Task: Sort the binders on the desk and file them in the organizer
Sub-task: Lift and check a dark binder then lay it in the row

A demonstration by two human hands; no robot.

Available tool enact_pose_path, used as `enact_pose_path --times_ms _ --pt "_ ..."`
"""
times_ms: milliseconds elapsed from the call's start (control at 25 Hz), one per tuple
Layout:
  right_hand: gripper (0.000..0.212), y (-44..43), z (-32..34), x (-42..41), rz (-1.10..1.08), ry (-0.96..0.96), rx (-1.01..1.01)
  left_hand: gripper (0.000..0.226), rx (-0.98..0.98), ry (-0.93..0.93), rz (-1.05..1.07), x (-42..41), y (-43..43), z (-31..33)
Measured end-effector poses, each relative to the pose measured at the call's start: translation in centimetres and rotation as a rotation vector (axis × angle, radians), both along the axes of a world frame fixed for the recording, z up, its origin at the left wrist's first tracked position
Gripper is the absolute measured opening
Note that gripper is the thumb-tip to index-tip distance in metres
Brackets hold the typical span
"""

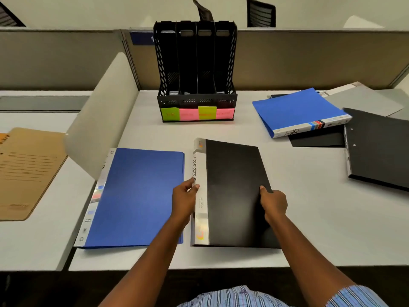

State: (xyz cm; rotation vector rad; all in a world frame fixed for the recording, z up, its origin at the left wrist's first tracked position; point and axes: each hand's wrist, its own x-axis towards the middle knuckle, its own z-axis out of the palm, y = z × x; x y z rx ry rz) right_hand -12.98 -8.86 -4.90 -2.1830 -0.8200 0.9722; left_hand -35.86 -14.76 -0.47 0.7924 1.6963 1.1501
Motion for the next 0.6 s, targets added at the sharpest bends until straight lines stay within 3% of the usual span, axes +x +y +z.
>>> enact_pose_path --times_ms 360,600 --pt "0.044 -1.2 -0.6 -2.4 0.091 -0.152 0.07 0.043 -0.122 0.383 -0.039 -1.6 0.0 -2.2" --pt "0.045 -1.2 -1.1 -2.3 0.085 -0.181 0.074 0.042 -0.145 0.458 -0.082 -1.1 0.3 -2.1"
